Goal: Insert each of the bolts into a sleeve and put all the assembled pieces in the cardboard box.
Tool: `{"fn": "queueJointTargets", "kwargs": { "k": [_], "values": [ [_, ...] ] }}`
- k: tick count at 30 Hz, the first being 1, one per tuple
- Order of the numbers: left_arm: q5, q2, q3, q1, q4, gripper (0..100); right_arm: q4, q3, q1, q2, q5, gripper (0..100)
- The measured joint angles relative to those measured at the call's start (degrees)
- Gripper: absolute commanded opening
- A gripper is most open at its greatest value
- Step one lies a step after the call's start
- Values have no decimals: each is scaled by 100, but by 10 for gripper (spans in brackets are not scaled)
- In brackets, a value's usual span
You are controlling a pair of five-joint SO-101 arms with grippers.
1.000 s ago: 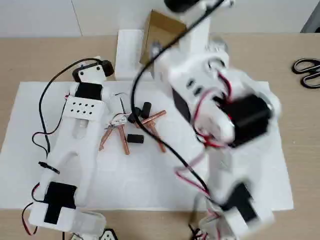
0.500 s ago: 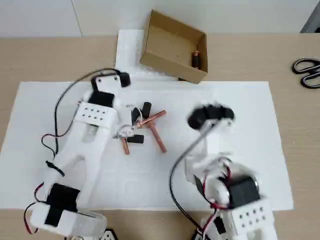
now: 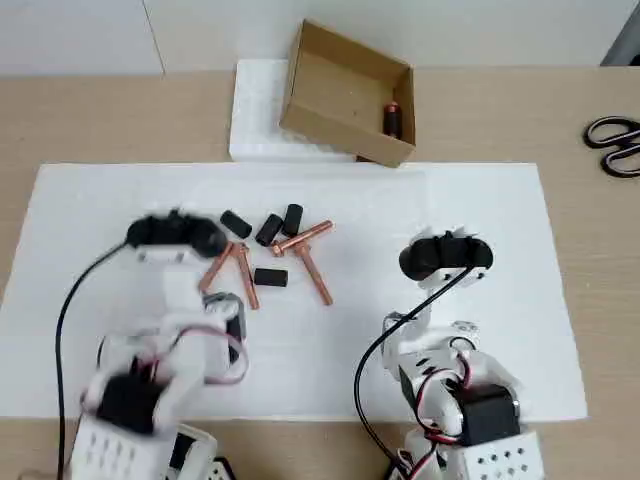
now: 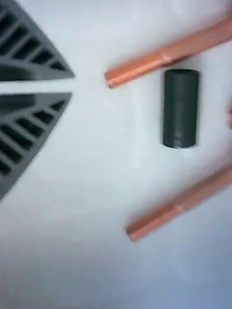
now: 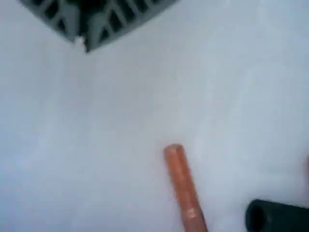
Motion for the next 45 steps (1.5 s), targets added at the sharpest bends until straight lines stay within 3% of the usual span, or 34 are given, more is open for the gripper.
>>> {"fn": "queueJointTargets", "kwargs": {
  "k": [5,12,45],
  "values": [
    [0,-2119,1495,0,-149,6,-738,1187,53,9,0,3],
    [9,-2004,2593,18,-404,6,-1714,1916,35,18,-9,3],
    [35,-2312,2769,62,-396,6,-1767,1925,35,9,-9,4]
  ]
}}
